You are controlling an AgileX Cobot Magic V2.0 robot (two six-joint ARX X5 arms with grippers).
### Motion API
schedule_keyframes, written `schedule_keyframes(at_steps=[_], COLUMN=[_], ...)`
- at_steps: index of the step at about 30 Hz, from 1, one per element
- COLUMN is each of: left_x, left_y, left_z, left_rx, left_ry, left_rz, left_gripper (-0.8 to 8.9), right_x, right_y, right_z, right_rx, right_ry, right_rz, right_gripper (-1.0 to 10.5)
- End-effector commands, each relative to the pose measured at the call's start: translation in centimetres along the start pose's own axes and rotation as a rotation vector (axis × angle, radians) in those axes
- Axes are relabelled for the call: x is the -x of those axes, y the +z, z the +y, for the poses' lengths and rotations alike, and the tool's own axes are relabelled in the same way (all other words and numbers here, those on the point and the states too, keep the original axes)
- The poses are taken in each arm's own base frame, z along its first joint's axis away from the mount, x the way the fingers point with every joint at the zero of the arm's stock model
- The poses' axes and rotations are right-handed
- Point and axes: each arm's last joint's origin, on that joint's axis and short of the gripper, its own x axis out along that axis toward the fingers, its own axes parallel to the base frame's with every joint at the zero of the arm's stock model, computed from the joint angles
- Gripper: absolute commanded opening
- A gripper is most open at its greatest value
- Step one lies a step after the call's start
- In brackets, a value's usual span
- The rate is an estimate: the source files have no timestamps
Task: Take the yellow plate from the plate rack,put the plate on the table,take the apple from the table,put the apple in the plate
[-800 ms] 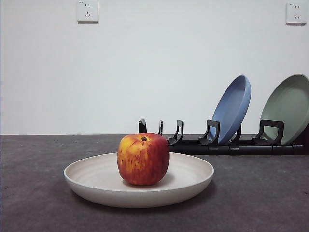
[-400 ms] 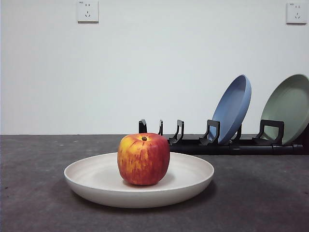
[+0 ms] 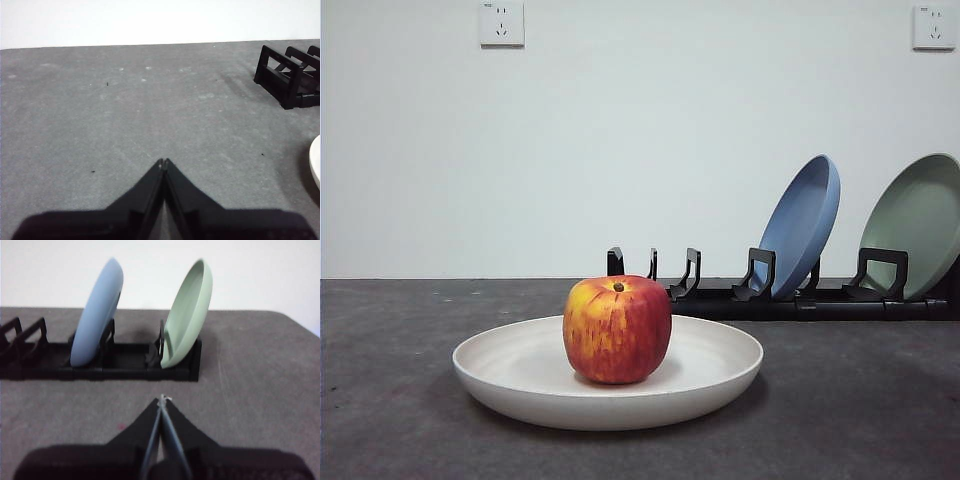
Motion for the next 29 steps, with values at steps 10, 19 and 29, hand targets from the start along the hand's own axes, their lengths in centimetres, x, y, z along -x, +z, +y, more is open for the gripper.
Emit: schedule_keyframes(at_steps=[10, 19, 29], left_x=[-0.13, -0.14, -0.14], left_y=[-0.27, -0.27, -0.28], left_z=[0.03, 0.03, 0.03], left_rx=[0.007, 0.007, 0.007], left_ry=[-0.001, -0.001, -0.001], left_rz=[0.005, 0.005, 0.006], left_gripper=[-0.04, -0.03, -0.03], right_x=[-0.34, -0.34, -0.34], right_y=[-1.61, -1.58, -1.59], right_z=[0.11, 0.12, 0.12], right_rx=[-0.042, -0.057, -0.057], right_ry=[0.01, 0.012, 0.012], right_rz=[0.065, 0.064, 0.065], right_gripper=[0.0, 0.0, 0.0])
